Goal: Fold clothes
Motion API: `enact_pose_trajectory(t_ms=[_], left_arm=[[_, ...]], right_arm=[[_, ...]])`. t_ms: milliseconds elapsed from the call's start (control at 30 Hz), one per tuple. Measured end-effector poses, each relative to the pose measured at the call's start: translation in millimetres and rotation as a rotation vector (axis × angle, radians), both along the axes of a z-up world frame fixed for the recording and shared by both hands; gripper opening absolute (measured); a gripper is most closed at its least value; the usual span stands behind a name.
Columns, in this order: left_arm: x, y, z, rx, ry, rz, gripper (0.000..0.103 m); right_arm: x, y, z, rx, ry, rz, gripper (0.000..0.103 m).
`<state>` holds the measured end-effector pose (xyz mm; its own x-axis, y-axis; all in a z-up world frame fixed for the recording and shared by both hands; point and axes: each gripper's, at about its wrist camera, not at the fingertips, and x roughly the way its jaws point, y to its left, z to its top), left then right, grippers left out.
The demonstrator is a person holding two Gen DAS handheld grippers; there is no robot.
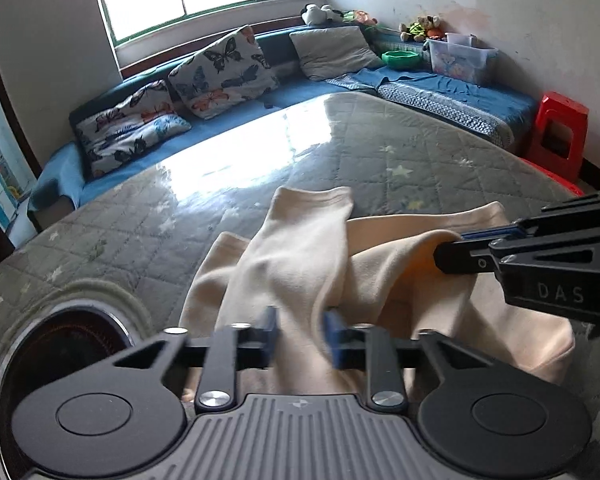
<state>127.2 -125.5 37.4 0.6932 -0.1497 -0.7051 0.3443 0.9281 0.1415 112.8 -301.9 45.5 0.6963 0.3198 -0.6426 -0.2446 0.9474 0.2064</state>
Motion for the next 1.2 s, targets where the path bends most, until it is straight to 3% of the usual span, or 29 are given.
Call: enact_pose_trajectory(t_ms=[67, 167, 267, 333, 467, 600, 700, 767, 833, 900, 967, 1100, 1167, 1200], left_arm=[[-1.7, 5.5, 1.8, -0.008, -0.007, 0.008, 0.012], [-4.2, 13.4, 5.5, -0.016, -0.022, 0.019, 0.008], [-6.8, 20.8, 9.4, -0.018, -0.044, 0.043, 0.004], [-9.6, 28.9, 13.0, -0.019, -0.063, 0.07, 0.002], [-16.8, 58.7, 20.3, -0.039, -0.08, 0.151, 0.001], [-27.5, 68.2, 30.6, -0.064, -0.084, 0.145, 0.002], [-31.5, 64.4, 35.6, -0.081, -0.082, 0.119, 0.005], [-29.5, 51.4, 35.1, -0.08, -0.081, 0.089, 0.013], [-25.1, 36.2, 32.3, -0.074, -0.075, 0.062, 0.035], [-19.6, 24.4, 28.2, -0.073, -0.064, 0.046, 0.046], [-13.8, 13.8, 23.8, -0.074, -0.051, 0.033, 0.048], [0.9, 0.8, 11.6, -0.04, -0.014, 0.021, 0.051], [5.4, 1.3, 4.1, -0.019, 0.001, 0.021, 0.047], [6.7, 3.8, 1.5, -0.015, 0.006, 0.021, 0.029]], right_arm=[[3.9, 6.1, -0.9, -0.026, 0.002, 0.023, 0.011], [9.4, 16.5, -3.7, -0.056, 0.007, 0.055, 0.021], [13.1, 26.4, -5.4, -0.086, 0.001, 0.068, 0.021], [12.5, 29.6, -4.0, -0.09, -0.01, 0.058, 0.007], [-0.1, 23.0, 10.4, -0.072, -0.067, 0.026, 0.004], [-15.2, 14.0, 24.6, -0.065, -0.113, -0.001, 0.003], [-26.0, 6.7, 32.7, -0.055, -0.149, -0.039, 0.001], [-30.8, 3.2, 36.0, -0.056, -0.157, -0.048, 0.001], [-33.5, 1.3, 37.3, -0.062, -0.146, -0.032, 0.002], [-35.3, 0.6, 37.8, -0.073, -0.138, -0.014, 0.005], [-33.2, 1.0, 37.9, -0.077, -0.135, -0.001, 0.007], [-24.8, 6.5, 35.7, -0.098, -0.123, 0.029, 0.029], [-17.7, 13.8, 28.9, -0.128, -0.105, 0.051, 0.032], [-14.2, 17.6, 25.2, -0.144, -0.095, 0.062, 0.035]])
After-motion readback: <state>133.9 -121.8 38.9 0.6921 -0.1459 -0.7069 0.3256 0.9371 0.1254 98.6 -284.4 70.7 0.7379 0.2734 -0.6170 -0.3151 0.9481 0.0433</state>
